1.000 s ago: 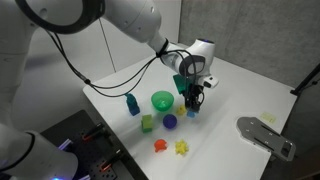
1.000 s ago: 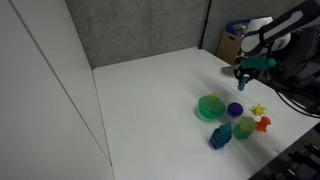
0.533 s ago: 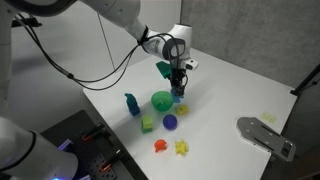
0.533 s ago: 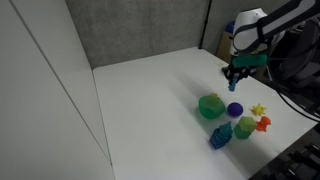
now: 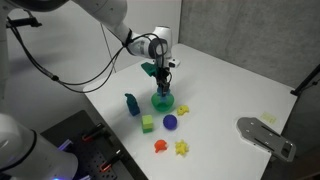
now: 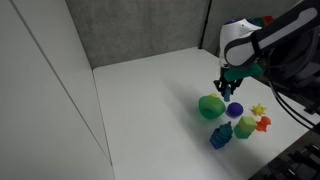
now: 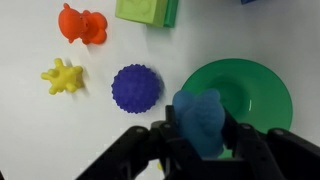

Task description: Put the blue object inside the bowl

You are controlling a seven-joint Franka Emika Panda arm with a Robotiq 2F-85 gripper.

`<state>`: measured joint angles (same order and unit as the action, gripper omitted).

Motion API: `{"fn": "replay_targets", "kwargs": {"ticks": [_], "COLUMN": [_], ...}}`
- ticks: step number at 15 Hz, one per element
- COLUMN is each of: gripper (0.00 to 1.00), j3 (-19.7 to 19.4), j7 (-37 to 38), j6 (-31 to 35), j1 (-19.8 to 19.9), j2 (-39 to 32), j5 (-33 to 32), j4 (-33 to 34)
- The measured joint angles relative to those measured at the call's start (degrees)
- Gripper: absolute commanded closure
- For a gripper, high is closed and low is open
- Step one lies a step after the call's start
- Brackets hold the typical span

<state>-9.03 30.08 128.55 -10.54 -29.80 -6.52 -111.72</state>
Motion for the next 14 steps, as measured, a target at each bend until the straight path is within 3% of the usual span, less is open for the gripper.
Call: {"fn": "replay_targets", "kwargs": {"ticks": [3,9,14], "gripper": [0.01,0.00,0.00], "j3": [-0.11,-0.35,-0.02], "j7": [0.31,0.31,-0.56], "j6": [-0.11,-2.77,-13.55], "j1": [-0.08,0.83,3.47], "j2": [0.00,2.92,11.43], "j5": [-0.99,-1.04,-0.85], "j4": [-0.15,-0.14,0.30]}}
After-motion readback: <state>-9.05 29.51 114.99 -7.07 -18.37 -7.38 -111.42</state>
